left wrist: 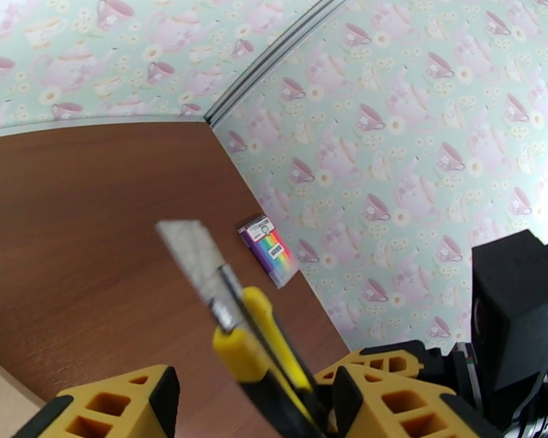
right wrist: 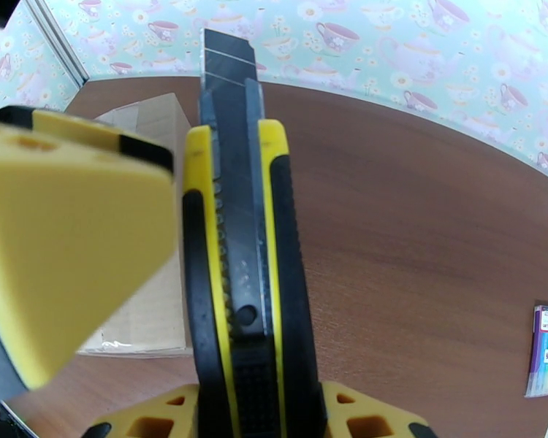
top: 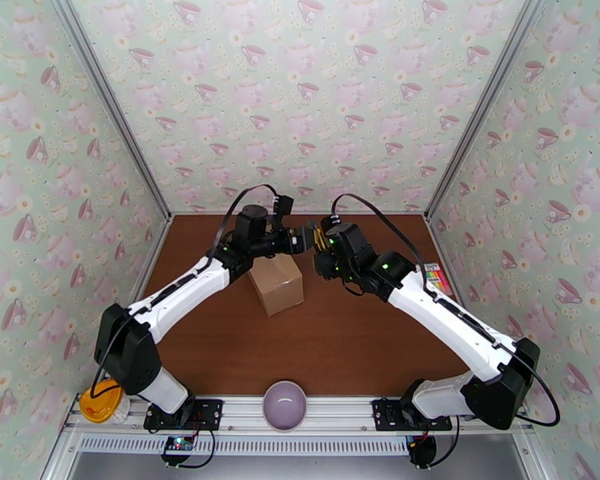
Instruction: Unpack the express box
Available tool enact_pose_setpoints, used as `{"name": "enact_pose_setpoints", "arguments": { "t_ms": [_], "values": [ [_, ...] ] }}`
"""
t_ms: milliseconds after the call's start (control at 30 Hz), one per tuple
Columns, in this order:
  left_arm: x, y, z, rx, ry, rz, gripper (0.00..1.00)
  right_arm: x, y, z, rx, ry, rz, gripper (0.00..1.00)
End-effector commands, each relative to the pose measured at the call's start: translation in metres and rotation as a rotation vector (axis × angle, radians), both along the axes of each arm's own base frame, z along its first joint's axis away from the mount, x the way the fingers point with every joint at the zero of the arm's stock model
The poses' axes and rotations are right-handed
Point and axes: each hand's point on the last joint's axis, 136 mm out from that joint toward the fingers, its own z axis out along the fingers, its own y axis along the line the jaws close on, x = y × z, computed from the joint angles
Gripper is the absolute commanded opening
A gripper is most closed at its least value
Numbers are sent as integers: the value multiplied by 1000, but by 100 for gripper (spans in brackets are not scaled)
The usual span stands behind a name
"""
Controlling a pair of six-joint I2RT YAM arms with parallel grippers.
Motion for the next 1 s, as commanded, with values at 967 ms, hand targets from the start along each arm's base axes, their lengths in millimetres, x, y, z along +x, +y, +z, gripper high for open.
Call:
{"name": "enact_pose_setpoints", "arguments": {
  "t_ms": [967],
  "values": [
    [17,-38,-5,-85,49,-88,39,9,16,17,44,-49,34,22]
  ]
}}
